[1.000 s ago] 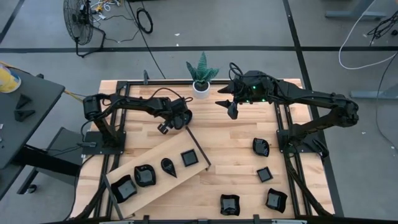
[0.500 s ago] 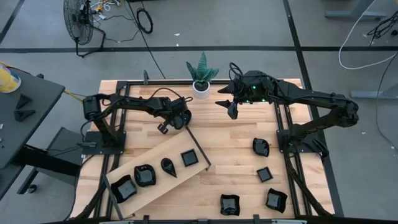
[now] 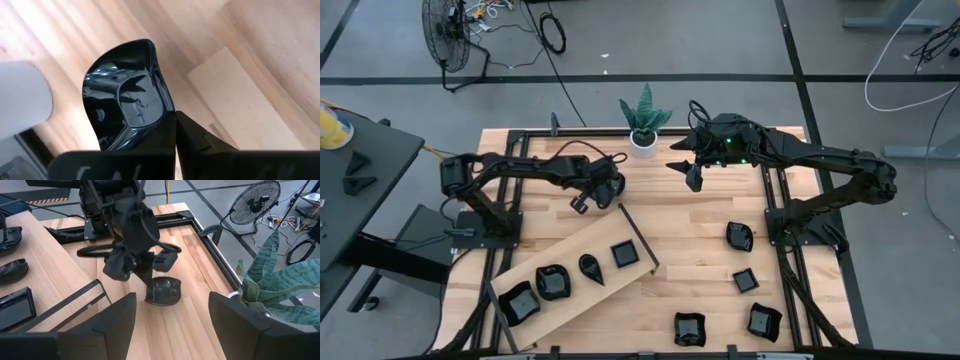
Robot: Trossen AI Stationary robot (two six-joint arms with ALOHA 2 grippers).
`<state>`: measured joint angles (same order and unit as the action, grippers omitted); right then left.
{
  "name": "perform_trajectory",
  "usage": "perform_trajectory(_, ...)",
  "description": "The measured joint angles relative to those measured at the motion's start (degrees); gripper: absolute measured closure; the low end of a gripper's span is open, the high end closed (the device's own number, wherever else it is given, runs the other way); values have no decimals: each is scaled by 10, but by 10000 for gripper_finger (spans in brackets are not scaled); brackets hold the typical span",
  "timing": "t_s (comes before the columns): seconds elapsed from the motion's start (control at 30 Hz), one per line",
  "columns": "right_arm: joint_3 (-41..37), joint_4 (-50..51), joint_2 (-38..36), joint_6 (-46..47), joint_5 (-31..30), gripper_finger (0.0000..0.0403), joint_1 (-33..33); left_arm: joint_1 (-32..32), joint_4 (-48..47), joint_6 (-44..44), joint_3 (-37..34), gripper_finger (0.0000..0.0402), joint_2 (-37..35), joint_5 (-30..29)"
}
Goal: Pick & Place Mini shaped plates
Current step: Stack the black leaf shaped on top of the black leaf shaped on the shelf
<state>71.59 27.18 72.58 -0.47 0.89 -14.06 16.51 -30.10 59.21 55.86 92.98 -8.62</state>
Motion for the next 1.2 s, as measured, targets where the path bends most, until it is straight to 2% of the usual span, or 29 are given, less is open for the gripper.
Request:
perform_trajectory(0.37, 0, -1, 0, 0, 0, 152, 0, -9, -52, -25, 0, 401, -92, -54)
perform_trajectory(0.57, 0, -1, 0, -2, 0, 152, 0, -46, -85, -52, 0, 401, -170, -92)
perform_trajectory(0.73, 0, -1, 0, 0, 0, 152, 0, -97, -124, -100, 0, 401, -229, -112)
perform_trajectory(0.93, 0, -3, 0, 17, 0, 152, 0, -188, -177, -170, 17, 401, -280, -120)
perform_trajectory(1.1, 0, -5, 0, 33, 0, 152, 0, -268, -225, -244, 91, 401, -286, -129)
perform_trajectory(1.2, 0, -5, 0, 43, 0, 152, 0, -303, -253, -296, 151, 401, -286, -111)
